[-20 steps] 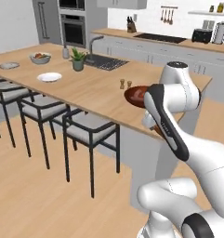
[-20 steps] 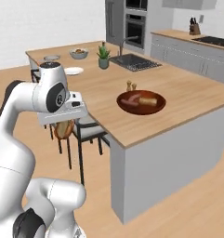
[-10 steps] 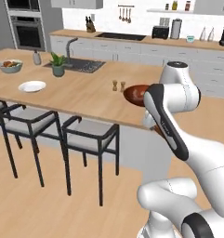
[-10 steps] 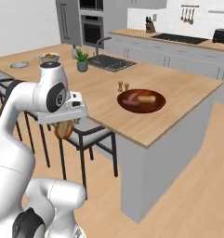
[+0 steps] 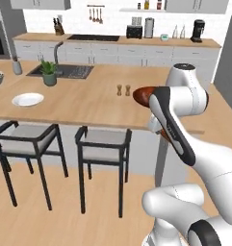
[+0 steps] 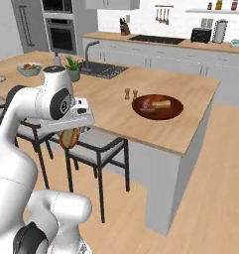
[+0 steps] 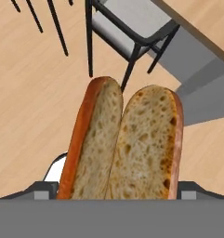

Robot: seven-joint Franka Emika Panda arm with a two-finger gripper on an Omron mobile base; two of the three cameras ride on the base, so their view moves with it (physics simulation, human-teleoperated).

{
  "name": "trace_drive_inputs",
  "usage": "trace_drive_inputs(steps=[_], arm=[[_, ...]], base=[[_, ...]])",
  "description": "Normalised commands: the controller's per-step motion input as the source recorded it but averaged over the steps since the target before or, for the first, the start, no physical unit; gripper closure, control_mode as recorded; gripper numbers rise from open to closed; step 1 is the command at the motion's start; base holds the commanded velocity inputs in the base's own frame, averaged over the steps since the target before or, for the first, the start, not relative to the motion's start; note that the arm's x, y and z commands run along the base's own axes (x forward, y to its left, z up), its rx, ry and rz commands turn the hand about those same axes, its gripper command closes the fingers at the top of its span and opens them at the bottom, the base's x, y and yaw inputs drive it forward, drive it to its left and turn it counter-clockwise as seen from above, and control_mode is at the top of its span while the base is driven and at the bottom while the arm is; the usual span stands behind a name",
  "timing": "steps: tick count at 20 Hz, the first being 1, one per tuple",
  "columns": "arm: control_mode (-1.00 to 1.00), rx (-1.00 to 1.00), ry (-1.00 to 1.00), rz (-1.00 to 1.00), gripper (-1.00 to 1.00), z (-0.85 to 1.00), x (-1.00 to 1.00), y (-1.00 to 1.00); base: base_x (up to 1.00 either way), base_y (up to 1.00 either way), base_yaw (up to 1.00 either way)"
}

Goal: Place one bun and one sausage from the bowl on each plate.

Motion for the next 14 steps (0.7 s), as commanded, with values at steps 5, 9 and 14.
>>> trace_drive_inputs(steps=[5,9,14], arm=[[1.00,0.00,0.00,0.00,1.00,0.00,0.00,0.00],[1.00,0.00,0.00,0.00,1.00,0.00,0.00,0.00],[1.00,0.00,0.00,0.00,1.00,0.00,0.00,0.00]], base=[[0.00,1.00,-0.39],[-0.05,1.00,-0.35],[-0.17,1.00,-0.30]])
